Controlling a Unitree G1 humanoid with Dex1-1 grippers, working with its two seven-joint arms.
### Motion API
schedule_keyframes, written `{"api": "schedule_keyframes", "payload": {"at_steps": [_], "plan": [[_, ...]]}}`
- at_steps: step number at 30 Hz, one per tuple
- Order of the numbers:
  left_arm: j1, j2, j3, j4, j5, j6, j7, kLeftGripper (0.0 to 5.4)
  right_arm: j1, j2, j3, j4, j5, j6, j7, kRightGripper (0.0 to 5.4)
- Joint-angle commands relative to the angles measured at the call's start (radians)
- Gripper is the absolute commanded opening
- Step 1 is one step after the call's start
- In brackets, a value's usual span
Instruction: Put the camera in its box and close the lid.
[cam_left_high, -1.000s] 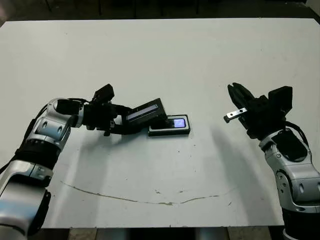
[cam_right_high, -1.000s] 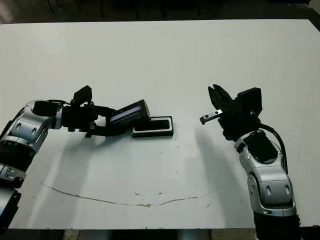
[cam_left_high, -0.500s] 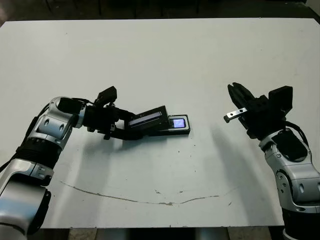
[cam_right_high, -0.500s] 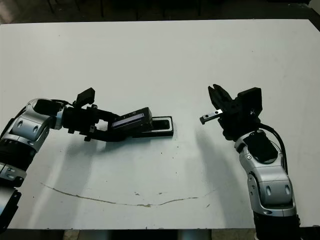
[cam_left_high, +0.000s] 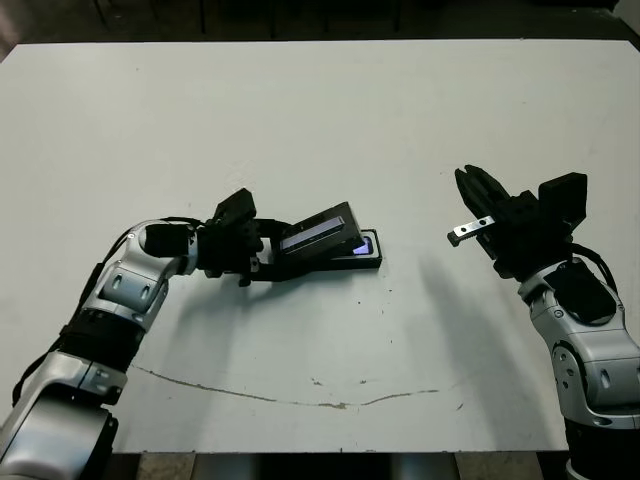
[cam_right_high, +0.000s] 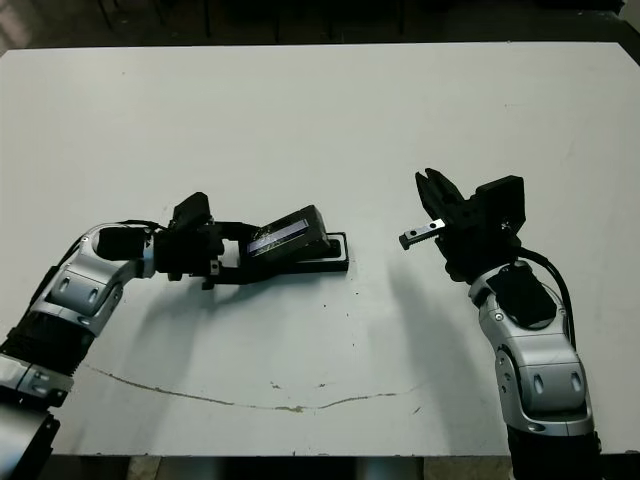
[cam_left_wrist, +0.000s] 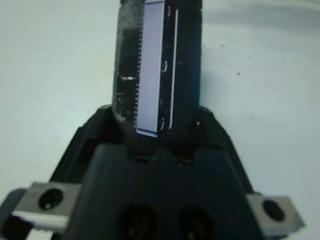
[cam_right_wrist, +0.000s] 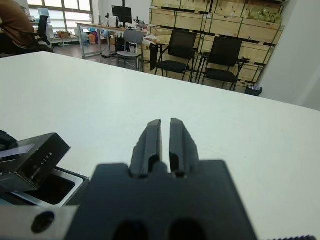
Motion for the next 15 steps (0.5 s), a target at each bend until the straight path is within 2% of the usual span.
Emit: {"api": "schedule_keyframes", "payload": {"at_steps": [1,10,15], "plan": [[0.022,-0.003,-0.060,0.003,0.037,0.074,-0.013,2.76,0.016,0.001,-0.007,-0.006,0.006,0.028,-0.009,0.00],[-0.030,0.000,-0.138,-0.042,0.025,0.133,-0.089,2.76,0.016,0.004,-0.004,-0.003,0.012,0.025,-0.006,0.00],[-0.130,-0.041,-0.162,0.104,0.037,0.157,-0.124,2.76,0.017,0.002,0.001,-0.010,0.008,0.036,-0.013,0.00]]}}
